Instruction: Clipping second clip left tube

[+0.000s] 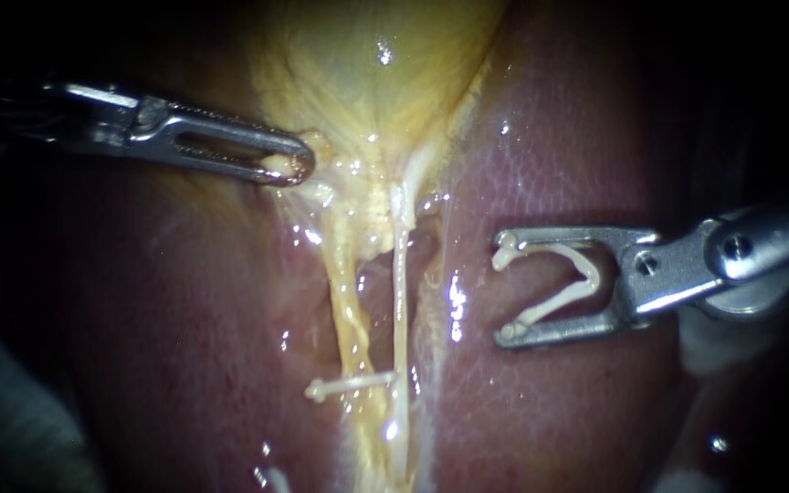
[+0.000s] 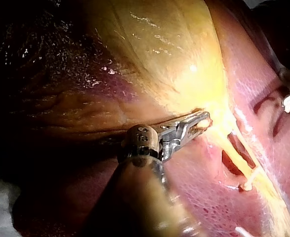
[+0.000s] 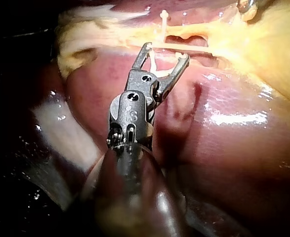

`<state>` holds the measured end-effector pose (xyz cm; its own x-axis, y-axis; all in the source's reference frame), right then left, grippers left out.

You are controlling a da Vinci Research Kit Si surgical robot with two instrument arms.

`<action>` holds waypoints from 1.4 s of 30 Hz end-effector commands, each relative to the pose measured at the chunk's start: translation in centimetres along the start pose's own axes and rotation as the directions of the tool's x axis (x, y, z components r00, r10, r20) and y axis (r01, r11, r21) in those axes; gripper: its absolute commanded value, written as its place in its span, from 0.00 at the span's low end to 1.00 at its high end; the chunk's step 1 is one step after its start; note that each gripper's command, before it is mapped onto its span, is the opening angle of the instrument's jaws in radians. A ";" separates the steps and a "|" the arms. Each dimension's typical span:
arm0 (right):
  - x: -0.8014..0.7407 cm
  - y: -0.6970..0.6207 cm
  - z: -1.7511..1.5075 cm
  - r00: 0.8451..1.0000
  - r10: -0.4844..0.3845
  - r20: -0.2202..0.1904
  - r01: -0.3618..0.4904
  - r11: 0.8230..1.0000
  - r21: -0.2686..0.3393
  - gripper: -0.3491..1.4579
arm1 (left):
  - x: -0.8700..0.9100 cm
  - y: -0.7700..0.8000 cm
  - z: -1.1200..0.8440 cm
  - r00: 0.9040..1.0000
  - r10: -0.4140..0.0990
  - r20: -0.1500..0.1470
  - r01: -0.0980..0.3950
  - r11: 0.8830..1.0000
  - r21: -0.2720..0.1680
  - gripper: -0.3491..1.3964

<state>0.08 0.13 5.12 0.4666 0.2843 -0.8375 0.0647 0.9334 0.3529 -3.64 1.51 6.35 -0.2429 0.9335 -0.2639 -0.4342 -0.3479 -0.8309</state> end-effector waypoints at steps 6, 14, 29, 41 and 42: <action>0.01 0.00 0.01 1.000 0.000 -0.004 0.000 1.000 0.002 0.47 | 0.08 0.11 -0.33 1.000 -0.007 0.006 0.007 1.000 -0.009 0.00; 0.02 -0.01 0.02 1.000 0.000 -0.006 0.000 1.000 0.008 0.47 | 0.29 0.25 -1.02 0.999 -0.029 -0.038 0.029 1.000 0.010 0.00; 0.11 0.00 0.27 0.998 0.022 -0.058 -0.019 0.999 0.044 0.47 | 0.29 0.32 -1.00 0.998 -0.031 -0.055 0.032 0.999 0.022 0.00; 0.14 0.00 0.96 0.979 0.174 -0.110 -0.159 0.979 0.128 0.47 | 0.30 0.33 -0.98 0.998 -0.032 -0.054 0.033 0.999 0.021 0.00; 0.13 0.00 1.04 0.973 0.197 -0.119 -0.180 0.974 0.138 0.47 | 0.30 0.34 -0.98 0.998 -0.032 -0.054 0.033 0.999 0.021 0.00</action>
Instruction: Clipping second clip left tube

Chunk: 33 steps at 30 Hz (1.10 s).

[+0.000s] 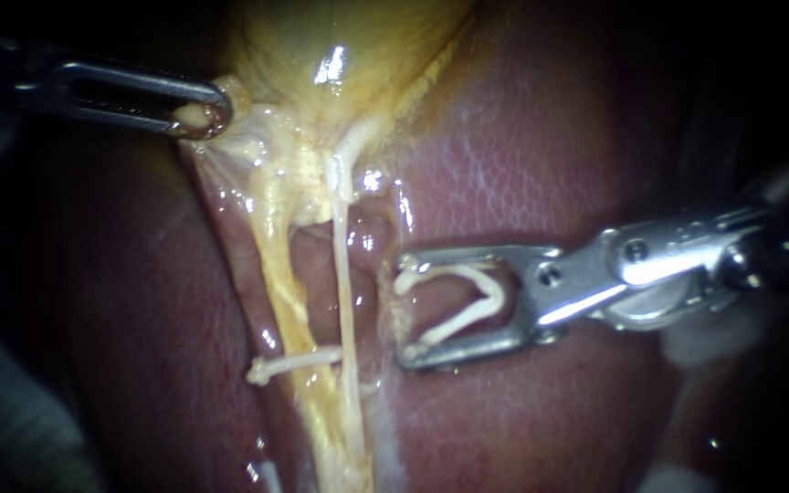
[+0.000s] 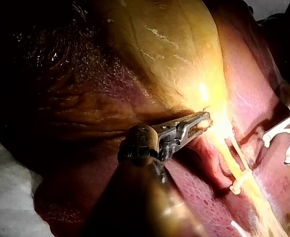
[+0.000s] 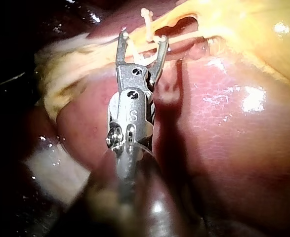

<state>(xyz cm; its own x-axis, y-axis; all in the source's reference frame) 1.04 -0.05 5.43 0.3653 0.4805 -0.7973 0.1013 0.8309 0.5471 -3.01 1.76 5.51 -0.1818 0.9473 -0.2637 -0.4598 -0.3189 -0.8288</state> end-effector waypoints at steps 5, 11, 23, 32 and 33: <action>-0.09 0.09 0.27 0.996 0.087 -0.035 -0.086 0.996 0.036 0.47 | 0.00 0.01 0.00 1.000 -0.001 -0.001 0.001 1.000 0.001 0.00; -0.28 0.21 0.50 0.987 0.155 -0.042 -0.153 0.986 0.061 0.47 | 0.00 0.01 0.00 1.000 -0.001 -0.001 0.001 1.000 0.001 0.00; -0.68 0.43 0.63 0.976 0.214 -0.038 -0.211 0.976 0.058 0.47 | 0.00 0.01 0.01 1.000 -0.001 0.001 0.001 1.000 -0.001 0.00; -0.81 0.54 0.69 0.977 0.214 -0.028 -0.212 0.976 0.050 0.47 | 0.00 0.02 0.01 1.000 -0.001 0.001 0.001 1.000 -0.001 0.00; -0.81 0.55 0.70 0.977 0.213 -0.025 -0.212 0.976 0.049 0.47 | 0.00 0.02 0.01 1.000 -0.001 0.001 0.001 1.000 -0.001 0.00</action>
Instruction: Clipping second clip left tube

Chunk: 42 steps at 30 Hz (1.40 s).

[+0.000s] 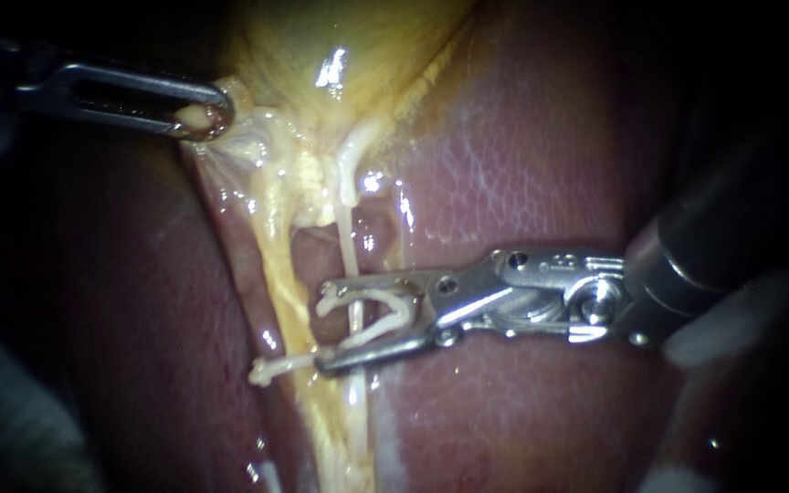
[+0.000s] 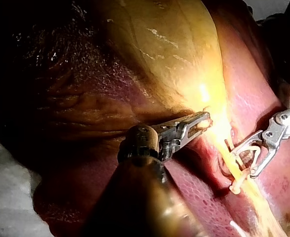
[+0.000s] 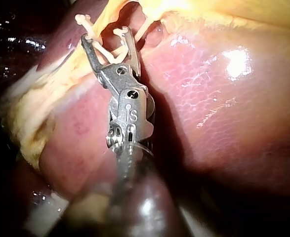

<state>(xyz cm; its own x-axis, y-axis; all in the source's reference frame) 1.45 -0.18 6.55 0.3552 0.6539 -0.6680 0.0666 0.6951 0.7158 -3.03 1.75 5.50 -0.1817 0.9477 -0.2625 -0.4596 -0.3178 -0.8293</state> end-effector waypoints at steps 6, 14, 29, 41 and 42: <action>0.00 0.04 0.08 1.000 0.005 -0.001 -0.005 1.000 -0.005 0.47 | 0.00 0.00 0.00 1.000 0.000 0.000 0.000 1.000 0.000 0.00; -0.03 0.05 0.26 1.000 0.017 -0.006 -0.017 1.000 -0.001 0.47 | 0.00 0.00 0.01 1.000 0.000 0.000 0.000 1.000 0.000 0.00; 0.05 -0.06 0.49 0.993 0.112 -0.042 -0.104 0.983 0.151 0.47 | 0.00 0.00 0.01 1.000 0.000 0.000 0.000 1.000 0.000 0.00; 0.13 -0.07 0.67 0.979 0.176 -0.103 -0.150 0.964 0.221 0.47 | 0.00 0.00 0.01 1.000 0.000 0.000 0.000 1.000 0.000 0.00; 0.14 -0.08 0.67 0.978 0.182 -0.107 -0.153 0.961 0.230 0.47 | 0.00 0.00 0.01 1.000 0.000 0.000 0.000 1.000 0.000 0.00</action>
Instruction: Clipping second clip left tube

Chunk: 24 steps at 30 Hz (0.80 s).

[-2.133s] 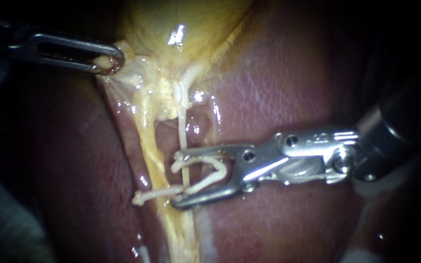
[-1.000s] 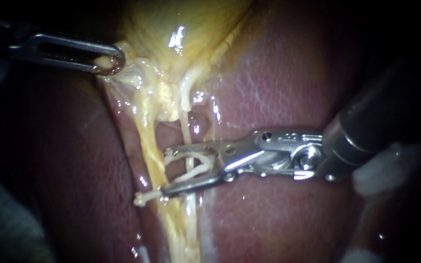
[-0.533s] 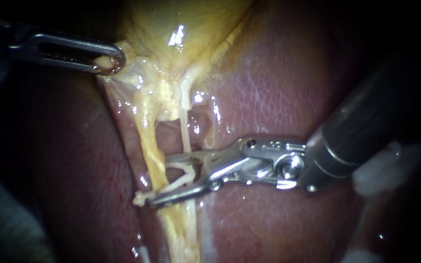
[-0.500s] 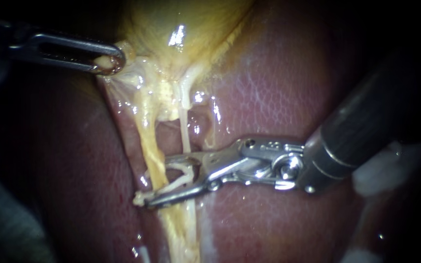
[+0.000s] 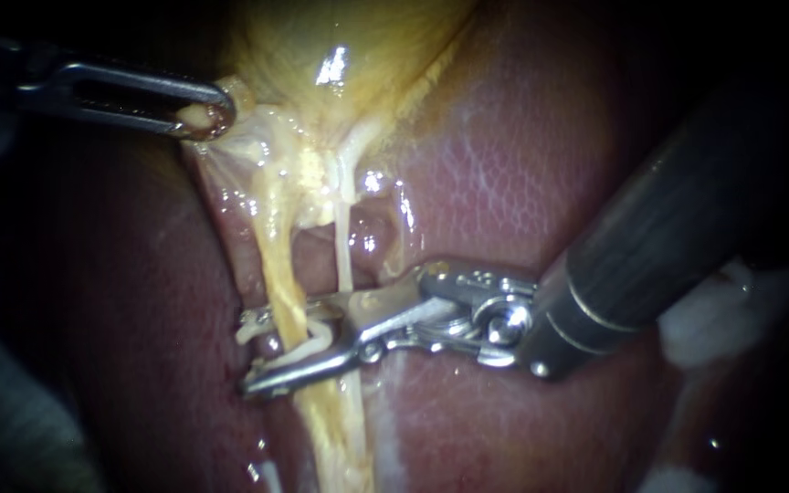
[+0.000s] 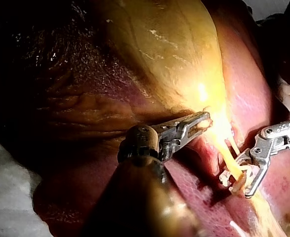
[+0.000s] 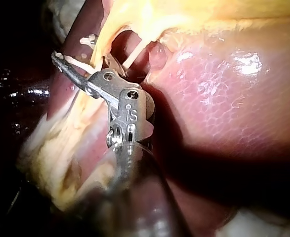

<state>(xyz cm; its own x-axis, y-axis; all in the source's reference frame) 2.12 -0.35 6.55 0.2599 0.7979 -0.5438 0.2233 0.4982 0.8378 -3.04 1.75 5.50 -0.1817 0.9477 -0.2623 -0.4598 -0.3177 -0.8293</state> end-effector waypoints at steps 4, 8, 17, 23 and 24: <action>0.02 -0.10 0.02 1.000 0.004 -0.009 -0.003 1.000 0.024 0.47 | 0.00 0.00 0.00 1.000 0.000 0.000 0.000 1.000 0.000 0.00; 0.11 -0.25 0.04 0.999 0.008 -0.031 -0.007 0.999 0.042 0.46 | 0.00 -0.01 -0.01 1.000 0.000 0.000 0.000 1.000 0.000 0.00; 0.24 -0.40 0.00 0.999 0.017 -0.038 -0.015 0.998 0.054 0.44 | 0.00 -0.01 -0.01 1.000 0.000 0.000 0.000 1.000 0.000 0.00; 0.24 -0.41 -0.03 0.999 0.029 -0.037 -0.027 0.998 0.057 0.35 | 0.00 -0.01 -0.01 1.000 0.000 0.000 0.000 1.000 0.000 0.00; 0.24 -0.42 -0.03 0.999 0.041 -0.036 -0.039 0.998 0.058 0.32 | 0.00 -0.01 -0.01 1.000 0.000 0.000 0.000 1.000 -0.001 0.00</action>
<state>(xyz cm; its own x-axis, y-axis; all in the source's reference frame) 2.05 -0.36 6.08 0.2337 0.8289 -0.5083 0.2669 0.4480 0.8533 -3.03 1.76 5.51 -0.1822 0.9476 -0.2623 -0.4594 -0.3179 -0.8294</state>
